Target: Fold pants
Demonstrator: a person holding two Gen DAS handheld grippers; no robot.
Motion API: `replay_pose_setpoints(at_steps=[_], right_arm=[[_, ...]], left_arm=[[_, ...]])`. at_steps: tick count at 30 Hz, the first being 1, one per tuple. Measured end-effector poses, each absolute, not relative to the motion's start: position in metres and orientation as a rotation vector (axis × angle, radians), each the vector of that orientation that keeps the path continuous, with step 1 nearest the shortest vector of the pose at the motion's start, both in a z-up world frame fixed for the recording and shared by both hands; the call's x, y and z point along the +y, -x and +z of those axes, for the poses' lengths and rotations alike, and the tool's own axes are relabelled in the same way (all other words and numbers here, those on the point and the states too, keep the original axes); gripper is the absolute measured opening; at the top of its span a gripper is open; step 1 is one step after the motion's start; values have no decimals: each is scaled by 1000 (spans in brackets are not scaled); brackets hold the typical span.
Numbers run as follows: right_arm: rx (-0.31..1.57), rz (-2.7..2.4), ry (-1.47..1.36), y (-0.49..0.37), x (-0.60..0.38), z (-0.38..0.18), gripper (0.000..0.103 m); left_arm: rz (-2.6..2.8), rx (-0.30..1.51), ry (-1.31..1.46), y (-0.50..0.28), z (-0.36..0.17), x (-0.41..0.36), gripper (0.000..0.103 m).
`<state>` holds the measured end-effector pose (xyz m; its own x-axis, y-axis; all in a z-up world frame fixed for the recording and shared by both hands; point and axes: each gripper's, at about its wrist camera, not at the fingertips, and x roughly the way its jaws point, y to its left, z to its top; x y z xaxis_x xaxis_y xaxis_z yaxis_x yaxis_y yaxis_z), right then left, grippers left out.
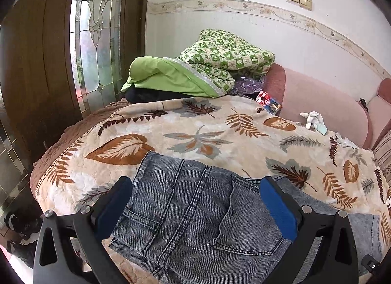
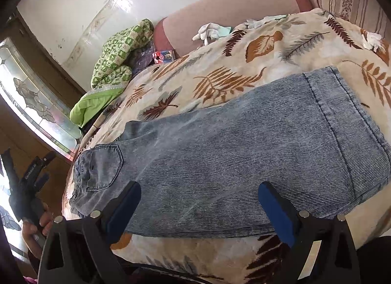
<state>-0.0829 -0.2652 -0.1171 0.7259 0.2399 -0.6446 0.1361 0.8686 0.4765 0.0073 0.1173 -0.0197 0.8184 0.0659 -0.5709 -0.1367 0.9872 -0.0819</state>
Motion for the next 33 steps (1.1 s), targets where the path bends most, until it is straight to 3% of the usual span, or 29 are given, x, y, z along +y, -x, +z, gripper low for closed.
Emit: replay_pose_setpoints(at_steps=[11, 20, 26, 33], right_arm=[[745, 42, -560, 88, -279, -110, 98], [581, -210, -889, 159, -426, -84, 98], [633, -249, -1099, 179, -480, -123, 98], [779, -196, -1168, 159, -471, -152, 98]], left_arm=[[-37, 720, 10, -15, -44, 75, 103], [-346, 889, -265, 10, -83, -42, 103], [-439, 943, -379, 18, -97, -101, 103], [-457, 981, -448, 5, -123, -141, 103]])
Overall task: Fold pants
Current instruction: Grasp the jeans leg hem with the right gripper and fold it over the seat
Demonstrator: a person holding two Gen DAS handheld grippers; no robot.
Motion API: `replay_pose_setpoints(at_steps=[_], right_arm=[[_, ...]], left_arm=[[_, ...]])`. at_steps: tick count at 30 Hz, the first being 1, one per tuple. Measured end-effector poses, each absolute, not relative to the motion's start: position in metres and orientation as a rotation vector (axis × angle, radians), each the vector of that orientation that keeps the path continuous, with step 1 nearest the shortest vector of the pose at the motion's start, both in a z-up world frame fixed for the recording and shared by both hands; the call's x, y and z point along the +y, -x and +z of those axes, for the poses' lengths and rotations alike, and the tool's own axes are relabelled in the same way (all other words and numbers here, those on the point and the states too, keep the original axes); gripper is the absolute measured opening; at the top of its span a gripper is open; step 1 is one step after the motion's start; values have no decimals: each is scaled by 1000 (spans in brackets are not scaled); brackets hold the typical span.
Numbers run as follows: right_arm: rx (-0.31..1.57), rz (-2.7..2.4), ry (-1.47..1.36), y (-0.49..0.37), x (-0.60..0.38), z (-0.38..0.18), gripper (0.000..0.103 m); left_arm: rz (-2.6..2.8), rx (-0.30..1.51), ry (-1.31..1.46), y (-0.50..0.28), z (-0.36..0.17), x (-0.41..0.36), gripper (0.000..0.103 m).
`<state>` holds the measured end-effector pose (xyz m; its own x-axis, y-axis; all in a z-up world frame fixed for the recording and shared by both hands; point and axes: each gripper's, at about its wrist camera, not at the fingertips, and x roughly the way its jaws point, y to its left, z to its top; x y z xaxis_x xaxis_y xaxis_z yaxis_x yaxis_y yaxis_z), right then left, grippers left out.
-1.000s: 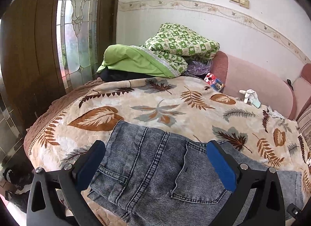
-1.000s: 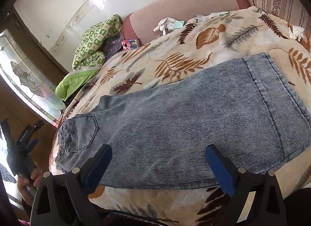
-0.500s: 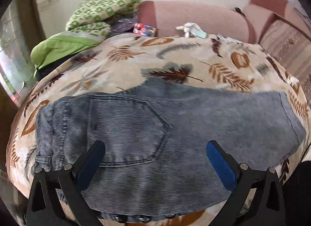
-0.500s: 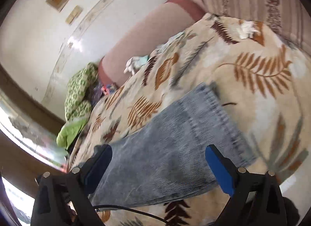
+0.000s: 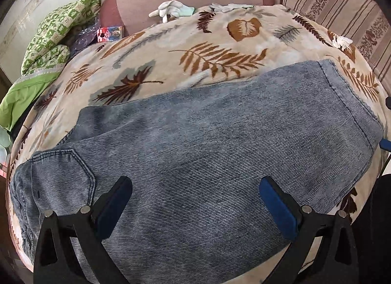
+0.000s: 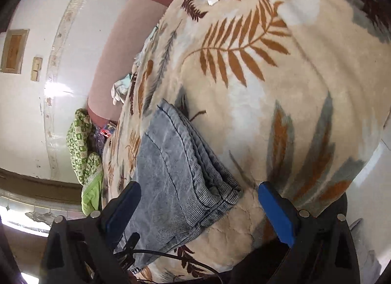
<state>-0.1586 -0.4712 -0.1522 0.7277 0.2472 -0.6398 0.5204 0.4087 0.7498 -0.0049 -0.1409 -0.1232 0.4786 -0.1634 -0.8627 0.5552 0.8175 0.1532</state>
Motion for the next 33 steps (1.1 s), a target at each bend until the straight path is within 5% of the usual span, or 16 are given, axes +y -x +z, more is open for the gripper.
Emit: replay_pose_setpoints(at_steps=[8, 10, 11, 13, 14, 33], right_arm=[[827, -325, -1083, 138, -446, -154, 99], [815, -332, -1035, 133, -436, -150, 91], [808, -342, -1025, 133, -433, -148, 78], [781, -322, -1017, 132, -430, -147, 25], [781, -293, -1031, 131, -430, -149, 22], [783, -43, -424, 54, -248, -56, 22]], left_arm=[[-521, 1019, -382, 1, -133, -129, 103], [-527, 1018, -383, 2, -132, -127, 103], [-528, 1019, -382, 2, -132, -126, 103], [-524, 1027, -371, 1, -130, -122, 103], [-517, 1029, -360, -1, -128, -118, 103], [-166, 930, -53, -67, -60, 22, 103]])
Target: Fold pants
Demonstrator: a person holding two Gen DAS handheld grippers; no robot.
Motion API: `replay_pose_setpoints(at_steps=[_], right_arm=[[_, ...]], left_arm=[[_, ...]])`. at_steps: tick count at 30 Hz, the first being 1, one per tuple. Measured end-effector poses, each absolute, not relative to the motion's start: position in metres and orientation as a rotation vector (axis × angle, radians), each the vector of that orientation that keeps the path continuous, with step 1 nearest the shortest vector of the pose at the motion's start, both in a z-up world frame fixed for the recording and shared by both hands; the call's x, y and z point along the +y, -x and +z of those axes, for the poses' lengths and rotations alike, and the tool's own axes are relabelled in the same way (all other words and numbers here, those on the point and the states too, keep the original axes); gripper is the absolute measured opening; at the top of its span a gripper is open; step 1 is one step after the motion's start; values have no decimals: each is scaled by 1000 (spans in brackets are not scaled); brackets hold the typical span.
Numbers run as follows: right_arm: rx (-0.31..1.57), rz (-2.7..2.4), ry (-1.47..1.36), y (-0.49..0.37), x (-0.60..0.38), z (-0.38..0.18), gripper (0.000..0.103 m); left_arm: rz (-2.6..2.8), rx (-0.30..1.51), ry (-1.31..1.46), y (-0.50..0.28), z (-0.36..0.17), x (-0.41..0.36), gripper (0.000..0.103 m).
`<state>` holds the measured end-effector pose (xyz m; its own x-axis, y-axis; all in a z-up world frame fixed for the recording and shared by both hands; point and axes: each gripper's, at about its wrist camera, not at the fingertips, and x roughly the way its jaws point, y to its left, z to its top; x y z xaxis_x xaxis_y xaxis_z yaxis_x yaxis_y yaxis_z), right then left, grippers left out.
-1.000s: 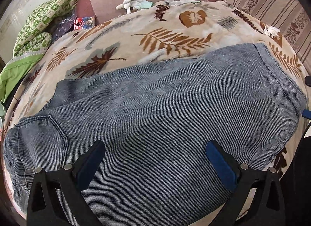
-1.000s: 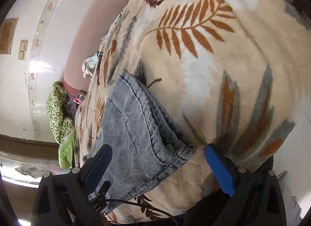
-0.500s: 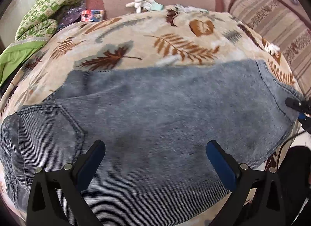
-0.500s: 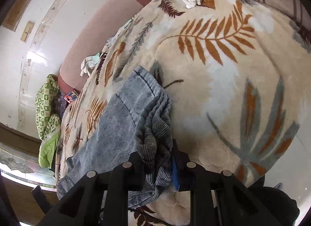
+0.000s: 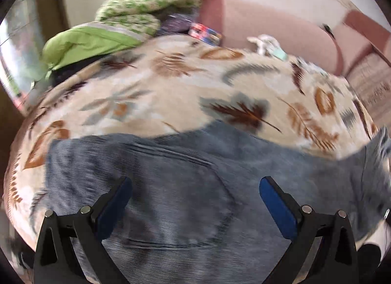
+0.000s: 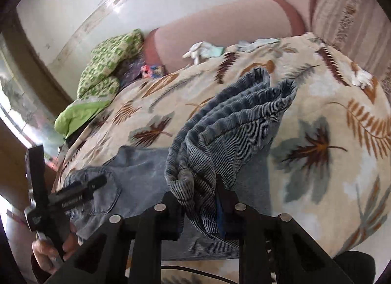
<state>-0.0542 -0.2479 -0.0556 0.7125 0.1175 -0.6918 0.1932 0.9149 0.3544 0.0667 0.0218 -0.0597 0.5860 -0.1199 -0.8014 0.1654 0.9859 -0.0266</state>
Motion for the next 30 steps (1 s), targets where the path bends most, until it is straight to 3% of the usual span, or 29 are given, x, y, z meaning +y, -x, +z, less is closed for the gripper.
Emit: replay_pose_setpoints(at_steps=[5, 7, 8, 9, 14, 17, 22, 27, 30], right_arm=[[946, 106, -407, 24, -183, -90, 28], [1039, 163, -409, 16, -160, -111, 42], [1077, 196, -396, 14, -150, -120, 67], [1096, 253, -389, 14, -141, -126, 74], [1042, 476, -258, 37, -129, -109, 74], [908, 402, -248, 50, -164, -92, 74], [792, 184, -447, 38, -250, -86, 74], [806, 179, -552, -6, -285, -100, 59], [847, 211, -611, -41, -290, -113, 58]], left_arm=[[-115, 925, 7, -77, -58, 52, 103], [-113, 935, 1, -80, -62, 53, 103], [-112, 937, -6, -80, -62, 52, 103], [-113, 938, -15, -79, -64, 50, 103], [-146, 922, -57, -74, -66, 35, 103], [-198, 911, -94, -64, -69, 16, 103], [-309, 919, -213, -41, -85, -32, 103], [-327, 943, -372, -26, -114, -68, 103], [-326, 942, -381, -26, -122, -71, 103]])
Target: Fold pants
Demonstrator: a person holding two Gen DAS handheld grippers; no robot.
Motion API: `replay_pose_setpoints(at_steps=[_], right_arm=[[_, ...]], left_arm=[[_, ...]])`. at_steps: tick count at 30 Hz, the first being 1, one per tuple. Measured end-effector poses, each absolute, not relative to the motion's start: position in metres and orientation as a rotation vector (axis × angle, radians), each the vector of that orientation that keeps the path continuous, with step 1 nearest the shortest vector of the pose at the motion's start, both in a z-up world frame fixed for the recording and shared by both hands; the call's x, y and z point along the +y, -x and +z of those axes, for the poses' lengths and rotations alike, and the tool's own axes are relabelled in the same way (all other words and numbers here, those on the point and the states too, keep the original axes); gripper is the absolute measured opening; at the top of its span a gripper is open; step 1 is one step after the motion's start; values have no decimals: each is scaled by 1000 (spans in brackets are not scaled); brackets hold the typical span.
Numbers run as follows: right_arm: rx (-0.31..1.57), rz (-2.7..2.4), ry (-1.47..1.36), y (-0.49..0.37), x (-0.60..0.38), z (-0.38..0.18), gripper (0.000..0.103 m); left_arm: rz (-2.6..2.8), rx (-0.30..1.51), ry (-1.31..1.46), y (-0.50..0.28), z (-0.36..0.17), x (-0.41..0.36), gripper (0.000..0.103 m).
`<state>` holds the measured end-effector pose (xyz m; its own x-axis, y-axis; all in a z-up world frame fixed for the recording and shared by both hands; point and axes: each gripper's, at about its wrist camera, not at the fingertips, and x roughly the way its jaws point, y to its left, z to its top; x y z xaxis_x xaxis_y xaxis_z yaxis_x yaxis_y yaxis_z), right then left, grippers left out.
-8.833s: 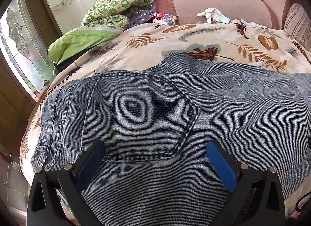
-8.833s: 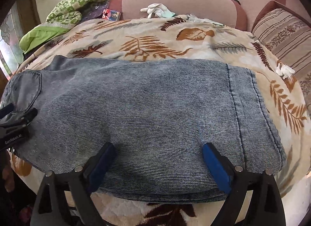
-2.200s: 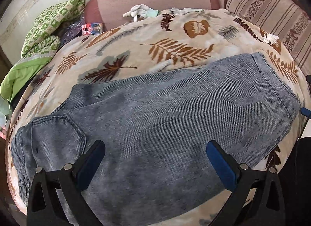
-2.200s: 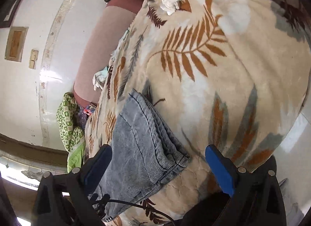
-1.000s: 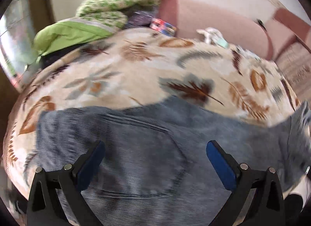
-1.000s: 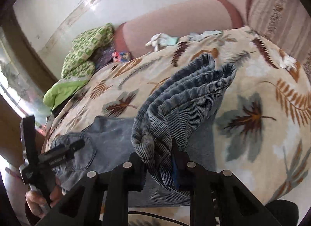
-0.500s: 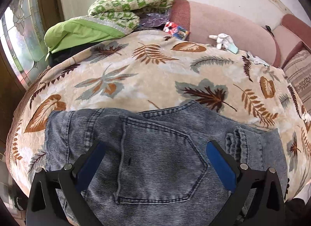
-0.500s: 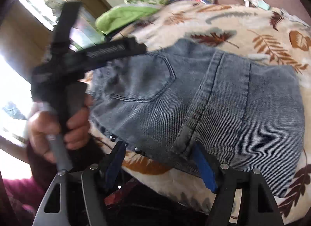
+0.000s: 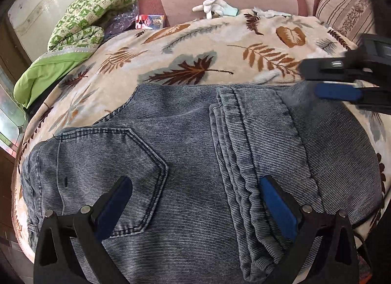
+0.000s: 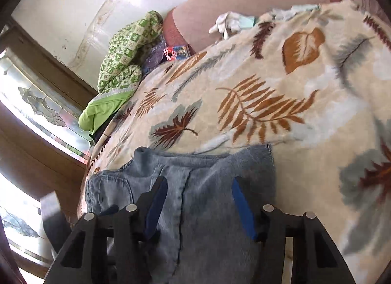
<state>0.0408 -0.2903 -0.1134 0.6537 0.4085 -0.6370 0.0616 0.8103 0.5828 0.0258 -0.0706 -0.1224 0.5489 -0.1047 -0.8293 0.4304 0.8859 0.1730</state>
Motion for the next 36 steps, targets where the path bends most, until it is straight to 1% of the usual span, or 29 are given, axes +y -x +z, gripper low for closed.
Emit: replay_pose_setpoints(at_steps=[1, 3, 6, 9, 13, 14, 16, 18, 19, 21, 25, 29, 32, 36], right_arm=[[872, 214, -635, -53, -288, -124, 58], [928, 198, -701, -73, -290, -146, 55], [904, 202, -746, -71, -294, -142, 54], [872, 204, -738, -51, -295, -130, 54], [863, 271, -747, -12, -285, -124, 55], [870, 287, -725, -3, -279, -126, 56], [896, 324, -678, 8, -262, -135, 61], [900, 323, -601, 15, -247, -147, 63], [878, 317, -555, 18, -243, -144, 63], [895, 323, -502, 17, -236, -136, 64], [793, 431, -567, 20, -242, -132, 65], [774, 458, -571, 16, -238, -130, 64], [735, 495, -536, 22, -230, -120, 64], [668, 536, -503, 38, -225, -106, 66]], left_arm=[[-332, 943, -381, -26, -122, -70, 103], [-350, 962, -365, -30, -124, -67, 103], [-383, 1016, -288, -36, -123, -58, 103], [-383, 1027, -258, -35, -118, -51, 103], [-323, 951, -259, -32, -99, -39, 103], [-308, 933, -246, -33, -93, -33, 103], [-279, 911, -205, -39, -83, -17, 103], [-218, 893, -167, -47, -73, 7, 103], [-184, 884, -148, -51, -68, 21, 103], [-110, 876, -89, -56, -58, 60, 103], [52, 867, 10, -55, -41, 145, 103], [157, 882, 76, -44, -31, 213, 103], [163, 930, 179, -34, -38, 243, 103], [89, 1065, 247, -28, -72, 243, 103]])
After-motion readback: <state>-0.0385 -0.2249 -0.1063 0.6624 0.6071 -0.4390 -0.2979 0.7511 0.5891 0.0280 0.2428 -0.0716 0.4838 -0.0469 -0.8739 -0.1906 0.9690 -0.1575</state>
